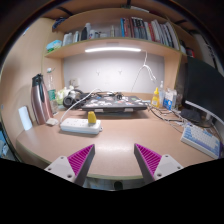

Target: Unplug charger

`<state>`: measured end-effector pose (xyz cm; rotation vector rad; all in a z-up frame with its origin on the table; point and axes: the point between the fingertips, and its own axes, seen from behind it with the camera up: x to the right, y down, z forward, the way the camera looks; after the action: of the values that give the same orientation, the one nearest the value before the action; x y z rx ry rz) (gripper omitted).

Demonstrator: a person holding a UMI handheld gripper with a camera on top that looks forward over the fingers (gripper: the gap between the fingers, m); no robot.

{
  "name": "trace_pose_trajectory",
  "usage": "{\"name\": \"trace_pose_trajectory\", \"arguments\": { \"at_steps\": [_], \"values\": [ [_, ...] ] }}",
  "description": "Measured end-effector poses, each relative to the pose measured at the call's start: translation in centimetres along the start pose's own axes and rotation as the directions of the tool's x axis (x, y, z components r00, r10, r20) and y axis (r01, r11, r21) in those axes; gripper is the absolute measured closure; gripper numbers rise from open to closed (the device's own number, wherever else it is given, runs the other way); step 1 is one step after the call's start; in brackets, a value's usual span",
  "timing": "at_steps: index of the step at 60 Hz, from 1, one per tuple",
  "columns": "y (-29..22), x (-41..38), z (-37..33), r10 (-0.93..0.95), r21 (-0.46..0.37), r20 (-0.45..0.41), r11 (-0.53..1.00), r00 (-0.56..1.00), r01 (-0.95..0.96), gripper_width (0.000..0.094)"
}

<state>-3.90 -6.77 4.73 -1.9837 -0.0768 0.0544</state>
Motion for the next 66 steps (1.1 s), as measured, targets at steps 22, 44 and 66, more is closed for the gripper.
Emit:
{"name": "trace_pose_trajectory", "arguments": {
  "at_steps": [22, 44, 66],
  "values": [
    [-1.2, -3.6, 3.1, -0.015, -0.007, 0.069, 1.000, 0.998, 0.015, 0.0067],
    [-5.0, -7.5, 13.3, -0.019, -0.027, 0.055, 0.999, 0.998, 0.020, 0.0080],
    [-5.7, -9.7, 19.4, -0.030, -0.065, 0.029, 0.997, 0.999, 0.031, 0.0480]
  ]
}}
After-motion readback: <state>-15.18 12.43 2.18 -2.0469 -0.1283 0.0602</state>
